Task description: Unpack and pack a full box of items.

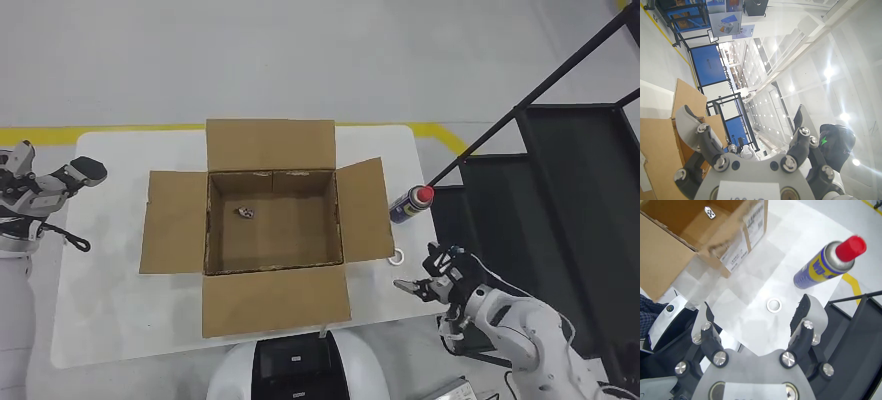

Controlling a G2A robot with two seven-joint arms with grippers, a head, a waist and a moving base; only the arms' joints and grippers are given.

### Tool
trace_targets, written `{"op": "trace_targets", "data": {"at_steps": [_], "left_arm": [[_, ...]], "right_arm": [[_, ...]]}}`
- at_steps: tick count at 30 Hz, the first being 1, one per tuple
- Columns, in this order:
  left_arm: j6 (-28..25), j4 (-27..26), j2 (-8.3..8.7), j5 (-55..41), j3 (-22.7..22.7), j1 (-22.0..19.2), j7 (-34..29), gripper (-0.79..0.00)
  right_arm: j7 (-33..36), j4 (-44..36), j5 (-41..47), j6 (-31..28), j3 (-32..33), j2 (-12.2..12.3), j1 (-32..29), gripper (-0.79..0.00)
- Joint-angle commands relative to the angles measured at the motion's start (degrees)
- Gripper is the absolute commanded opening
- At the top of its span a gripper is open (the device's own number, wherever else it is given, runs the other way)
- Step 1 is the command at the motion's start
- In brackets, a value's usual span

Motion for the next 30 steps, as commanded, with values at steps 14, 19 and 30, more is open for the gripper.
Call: {"op": "trace_targets", "data": {"at_steps": [14, 19, 30], "left_arm": [[0.0, 0.0, 0.0, 0.0, 0.0, 0.0, 0.0, 0.0], [0.0, 0.0, 0.0, 0.0, 0.0, 0.0, 0.0, 0.0], [0.0, 0.0, 0.0, 0.0, 0.0, 0.0, 0.0, 0.0]], "right_arm": [[14.6, 14.7, 6.9, 9.7, -7.5, -0.1, 13.9, -0.416], [15.6, 18.4, 6.6, 13.9, -9.8, -0.4, 16.9, -0.419], [13.7, 24.1, 5.0, 19.2, -13.7, -0.8, 21.1, -0.437]]}}
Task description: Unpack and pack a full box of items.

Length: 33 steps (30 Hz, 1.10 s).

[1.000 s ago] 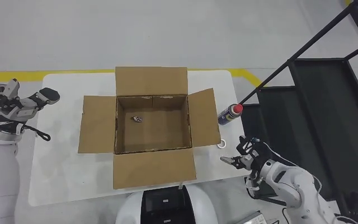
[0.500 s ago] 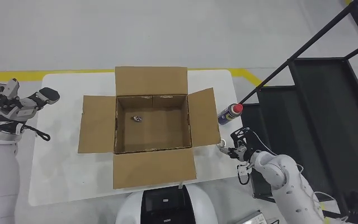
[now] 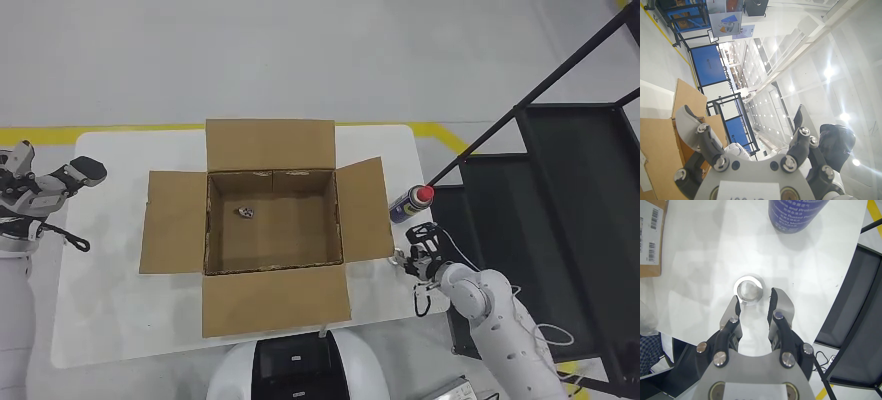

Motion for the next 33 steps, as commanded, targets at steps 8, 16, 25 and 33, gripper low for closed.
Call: {"op": "trace_targets", "data": {"at_steps": [8, 16, 25, 33], "left_arm": [[0.0, 0.0, 0.0, 0.0, 0.0, 0.0, 0.0, 0.0], [0.0, 0.0, 0.0, 0.0, 0.0, 0.0, 0.0, 0.0], [0.0, 0.0, 0.0, 0.0, 0.0, 0.0, 0.0, 0.0], [0.0, 0.0, 0.0, 0.0, 0.0, 0.0, 0.0, 0.0]], "right_arm": [[-1.9, 3.4, 0.0, 1.7, -1.9, -0.3, 2.0, -0.449], [-3.0, 5.8, 0.0, 2.2, -3.1, -0.4, 3.8, -0.57], [-4.3, 5.5, -0.5, 2.0, -3.1, -0.2, 3.6, -0.785], [-6.5, -7.4, -0.4, -3.7, 2.5, 1.0, -6.2, -0.785]]}}
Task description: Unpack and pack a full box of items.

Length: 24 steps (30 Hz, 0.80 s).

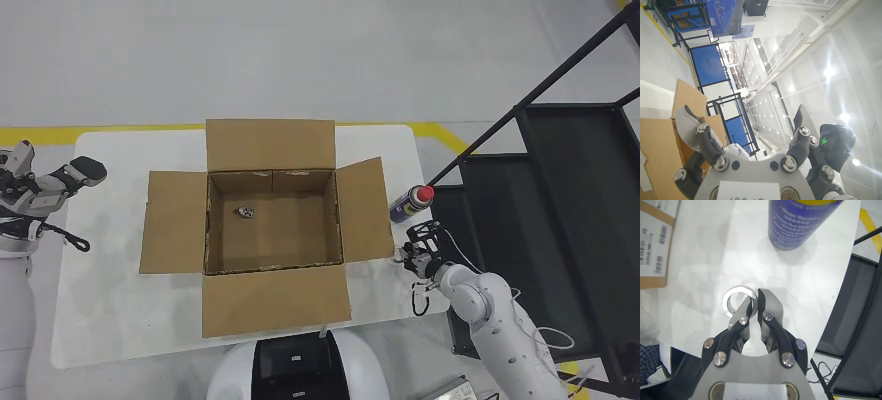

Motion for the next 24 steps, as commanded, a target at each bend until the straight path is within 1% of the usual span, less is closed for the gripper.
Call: {"op": "trace_targets", "data": {"at_steps": [1, 4, 8, 11, 14, 16, 19, 22, 24], "left_arm": [[0.0, 0.0, 0.0, 0.0, 0.0, 0.0, 0.0, 0.0], [0.0, 0.0, 0.0, 0.0, 0.0, 0.0, 0.0, 0.0], [0.0, 0.0, 0.0, 0.0, 0.0, 0.0, 0.0, 0.0], [0.0, 0.0, 0.0, 0.0, 0.0, 0.0, 0.0, 0.0], [0.0, 0.0, 0.0, 0.0, 0.0, 0.0, 0.0, 0.0], [0.0, 0.0, 0.0, 0.0, 0.0, 0.0, 0.0, 0.0], [0.0, 0.0, 0.0, 0.0, 0.0, 0.0, 0.0, 0.0], [0.0, 0.0, 0.0, 0.0, 0.0, 0.0, 0.0, 0.0], [0.0, 0.0, 0.0, 0.0, 0.0, 0.0, 0.0, 0.0]], "right_arm": [[-0.2, -4.6, -0.5, -1.8, 2.0, 0.4, -3.5, -0.785], [-1.4, -11.2, -0.2, -2.9, 5.8, 0.8, -8.5, -0.785], [-4.1, -19.4, 1.9, -3.2, 10.9, 1.0, -13.3, -0.785], [-5.4, -25.1, 2.8, -2.3, 13.9, 1.1, -15.2, -0.785], [-6.0, -30.4, 3.5, -1.4, 15.5, 1.1, -15.4, -0.785], [-5.9, -32.7, 2.9, -0.3, 15.8, 1.1, -14.1, -0.785], [-4.9, -33.7, 0.8, 0.4, 12.8, 1.2, -9.3, -0.785], [-1.7, -32.7, -0.3, 0.6, 6.6, 1.1, -2.2, -0.785], [0.9, -30.8, -1.4, 0.6, 1.0, 1.0, 3.3, -0.785]]}}
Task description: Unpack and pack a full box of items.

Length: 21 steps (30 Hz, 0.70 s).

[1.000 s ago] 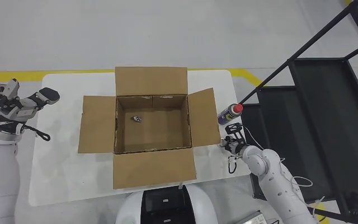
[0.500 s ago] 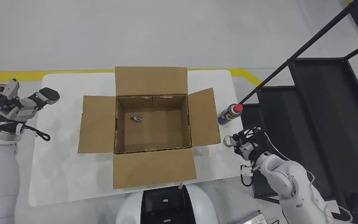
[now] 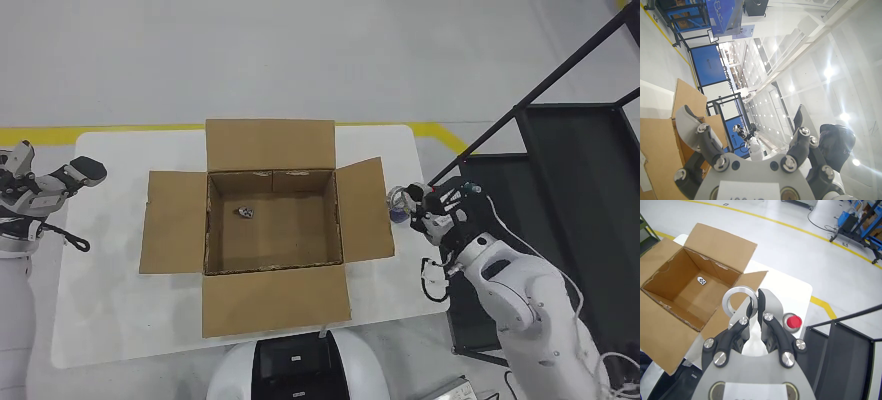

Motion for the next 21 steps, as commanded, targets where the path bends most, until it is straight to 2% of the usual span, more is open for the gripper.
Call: {"op": "trace_targets", "data": {"at_steps": [1, 8, 15, 16, 17, 18, 21], "left_arm": [[0.0, 0.0, 0.0, 0.0, 0.0, 0.0, 0.0, 0.0], [0.0, 0.0, 0.0, 0.0, 0.0, 0.0, 0.0, 0.0], [0.0, 0.0, 0.0, 0.0, 0.0, 0.0, 0.0, 0.0], [0.0, 0.0, 0.0, 0.0, 0.0, 0.0, 0.0, 0.0], [0.0, 0.0, 0.0, 0.0, 0.0, 0.0, 0.0, 0.0], [0.0, 0.0, 0.0, 0.0, 0.0, 0.0, 0.0, 0.0], [0.0, 0.0, 0.0, 0.0, 0.0, 0.0, 0.0, 0.0]], "right_arm": [[2.5, 2.4, -1.0, 0.6, -5.9, -0.3, 5.9, -0.785], [7.6, 12.2, -4.3, 6.0, -26.0, -2.7, 21.1, -0.785], [8.9, 23.2, -6.1, 12.1, -39.6, -5.9, 31.0, -0.785], [9.0, 24.8, -5.9, 12.6, -40.9, -6.4, 32.1, -0.711], [9.1, 26.2, -5.6, 13.0, -42.0, -6.8, 33.1, -0.459], [8.9, 27.3, -4.3, 13.6, -42.8, -7.3, 33.9, 0.0], [8.8, 29.1, -2.9, 14.1, -44.5, -8.1, 35.7, 0.0]]}}
